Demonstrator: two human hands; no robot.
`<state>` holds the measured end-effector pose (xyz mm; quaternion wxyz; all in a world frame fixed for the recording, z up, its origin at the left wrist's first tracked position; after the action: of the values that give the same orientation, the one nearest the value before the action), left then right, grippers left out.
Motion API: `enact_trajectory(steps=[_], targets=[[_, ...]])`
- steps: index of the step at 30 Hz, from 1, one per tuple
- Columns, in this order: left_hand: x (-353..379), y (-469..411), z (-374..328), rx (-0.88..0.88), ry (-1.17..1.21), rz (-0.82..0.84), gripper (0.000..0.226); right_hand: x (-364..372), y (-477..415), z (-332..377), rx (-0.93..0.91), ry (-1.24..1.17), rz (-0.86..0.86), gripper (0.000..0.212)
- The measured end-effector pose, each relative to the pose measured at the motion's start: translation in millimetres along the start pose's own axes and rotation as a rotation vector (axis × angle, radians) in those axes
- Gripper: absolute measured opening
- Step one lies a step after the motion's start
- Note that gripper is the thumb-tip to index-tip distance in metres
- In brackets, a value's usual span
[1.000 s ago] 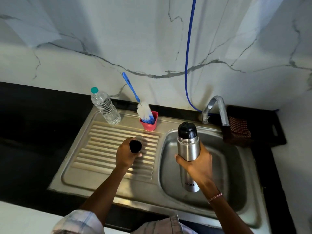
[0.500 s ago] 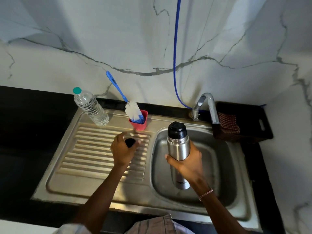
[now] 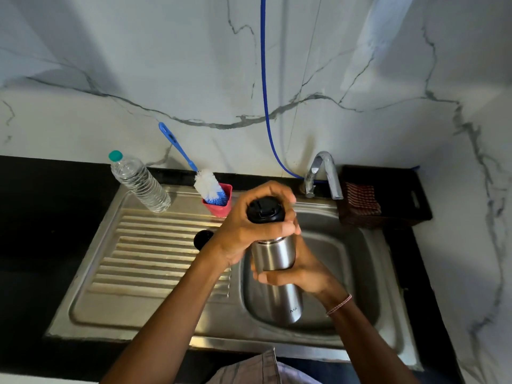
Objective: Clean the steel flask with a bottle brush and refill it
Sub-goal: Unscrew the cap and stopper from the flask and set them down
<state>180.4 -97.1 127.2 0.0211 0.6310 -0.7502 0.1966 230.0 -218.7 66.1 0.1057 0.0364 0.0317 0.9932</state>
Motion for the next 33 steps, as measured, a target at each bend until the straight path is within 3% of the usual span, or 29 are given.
enact_trajectory(steps=[5,11,16,18,20,24,26,29,33], targets=[[10.8,-0.5,8.6,0.038,0.006,-0.215,0.027,-2.8,7.1,4.7,-0.052,0.116,-0.134,0.047],[17.6,2.5,15.4,0.003,-0.042,-0.382,0.021,7.0,14.3,-2.3,-0.007,0.230,-0.320,0.053],[26.5,2.1,29.9,-0.043,-0.144,-0.884,0.022,22.4,13.6,-4.3,0.203,0.646,-0.676,0.055],[27.4,0.8,30.8,-0.070,-0.166,-0.849,0.030,23.9,13.8,-4.0,0.190,0.564,-0.693,0.052],[21.1,-1.2,23.7,-0.053,-0.074,-0.634,0.041,17.0,15.4,-4.6,0.120,0.349,-0.614,0.056],[9.4,-5.0,1.5,-0.055,0.095,-0.116,0.053,3.4,14.0,1.1,-0.069,0.079,-0.166,0.056],[11.3,-7.8,-2.6,-0.081,0.078,-0.038,0.038,5.3,14.1,4.4,-0.094,-0.033,-0.027,0.054],[14.6,-12.8,-5.0,-0.088,0.000,-0.213,0.023,4.8,14.0,4.5,-0.053,0.044,-0.155,0.052],[21.7,-12.4,3.8,-0.119,-0.009,-0.691,0.028,10.9,13.8,4.4,0.196,0.475,-0.559,0.061]])
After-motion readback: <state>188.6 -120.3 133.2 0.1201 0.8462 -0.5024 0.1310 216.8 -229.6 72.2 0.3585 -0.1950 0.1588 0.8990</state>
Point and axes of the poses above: each hand's wrist, its own y-axis away from the middle knuckle, its own x-axis out of the palm, z = x × y, the point moved 3 cm from there along -y, towards the middle knuckle, and after that the axes turned 14 degrees about z, right-handed, at the moved point
